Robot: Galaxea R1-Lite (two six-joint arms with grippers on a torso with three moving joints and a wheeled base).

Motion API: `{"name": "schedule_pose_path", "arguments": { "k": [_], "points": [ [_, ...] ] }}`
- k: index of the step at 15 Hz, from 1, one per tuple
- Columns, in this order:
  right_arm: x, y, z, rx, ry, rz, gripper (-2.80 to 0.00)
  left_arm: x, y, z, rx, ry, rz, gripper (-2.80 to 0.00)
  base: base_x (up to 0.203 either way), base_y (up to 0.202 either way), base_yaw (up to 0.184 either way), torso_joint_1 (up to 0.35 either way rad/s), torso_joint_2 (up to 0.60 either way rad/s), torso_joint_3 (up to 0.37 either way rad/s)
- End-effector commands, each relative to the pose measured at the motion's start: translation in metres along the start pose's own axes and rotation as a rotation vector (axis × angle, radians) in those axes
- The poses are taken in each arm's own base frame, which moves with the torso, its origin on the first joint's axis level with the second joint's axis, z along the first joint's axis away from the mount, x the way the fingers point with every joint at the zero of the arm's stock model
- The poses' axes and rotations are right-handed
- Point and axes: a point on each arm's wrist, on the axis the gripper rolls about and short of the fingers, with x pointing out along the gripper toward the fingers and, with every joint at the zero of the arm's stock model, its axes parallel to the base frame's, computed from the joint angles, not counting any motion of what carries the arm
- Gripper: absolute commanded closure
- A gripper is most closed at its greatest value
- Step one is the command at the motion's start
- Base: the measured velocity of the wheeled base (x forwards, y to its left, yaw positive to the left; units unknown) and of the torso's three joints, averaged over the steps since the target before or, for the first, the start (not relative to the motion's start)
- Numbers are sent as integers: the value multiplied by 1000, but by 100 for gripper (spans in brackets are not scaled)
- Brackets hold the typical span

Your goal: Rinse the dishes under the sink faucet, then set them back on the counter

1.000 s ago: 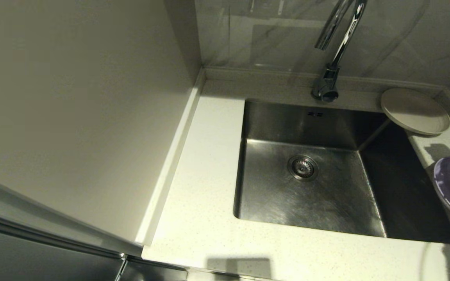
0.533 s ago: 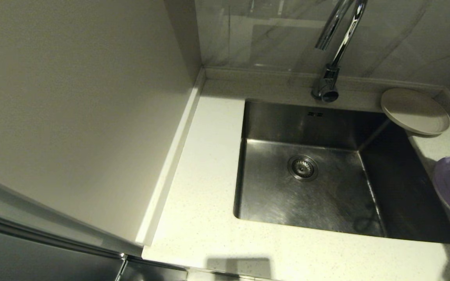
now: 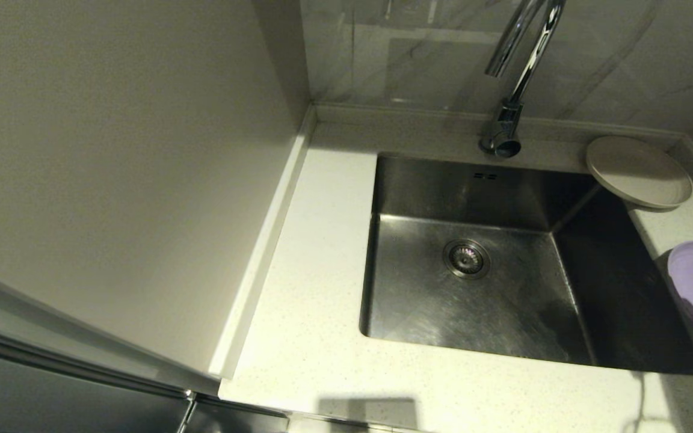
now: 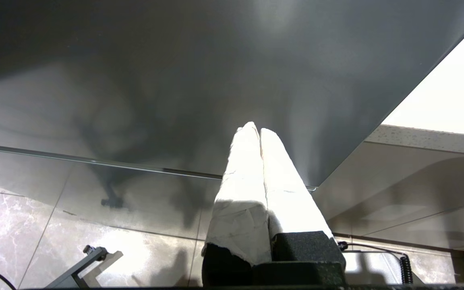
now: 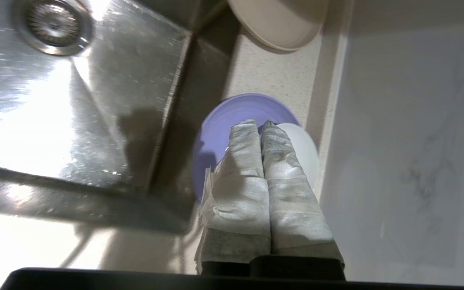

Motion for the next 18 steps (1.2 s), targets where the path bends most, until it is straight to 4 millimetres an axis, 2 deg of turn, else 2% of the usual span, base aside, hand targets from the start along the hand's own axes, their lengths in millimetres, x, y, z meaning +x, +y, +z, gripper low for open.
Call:
{"name": "schedule_pose_path", "arguments": {
  "k": [1, 3, 8, 12, 14, 18],
  "points": [
    [-31, 4, -18, 10, -80, -19, 0, 0, 0, 0, -1, -2, 0, 0, 0, 0, 0, 0, 0, 0],
    [-42, 12, -38, 24, -98, -27, 0, 0, 0, 0, -1, -2, 0, 0, 0, 0, 0, 0, 0, 0],
    [-61, 48, -119, 97, -37, -29, 0, 0, 0, 0, -1, -2, 0, 0, 0, 0, 0, 0, 0, 0],
    [-67, 77, -184, 186, -119, -24, 0, 0, 0, 0, -1, -2, 0, 0, 0, 0, 0, 0, 0, 0],
    [-71, 82, -198, 254, -171, -30, 0, 0, 0, 0, -1, -2, 0, 0, 0, 0, 0, 0, 0, 0],
    [-77, 83, -203, 318, -215, 1, 0, 0, 0, 0, -1, -2, 0, 0, 0, 0, 0, 0, 0, 0]
  ]
}}
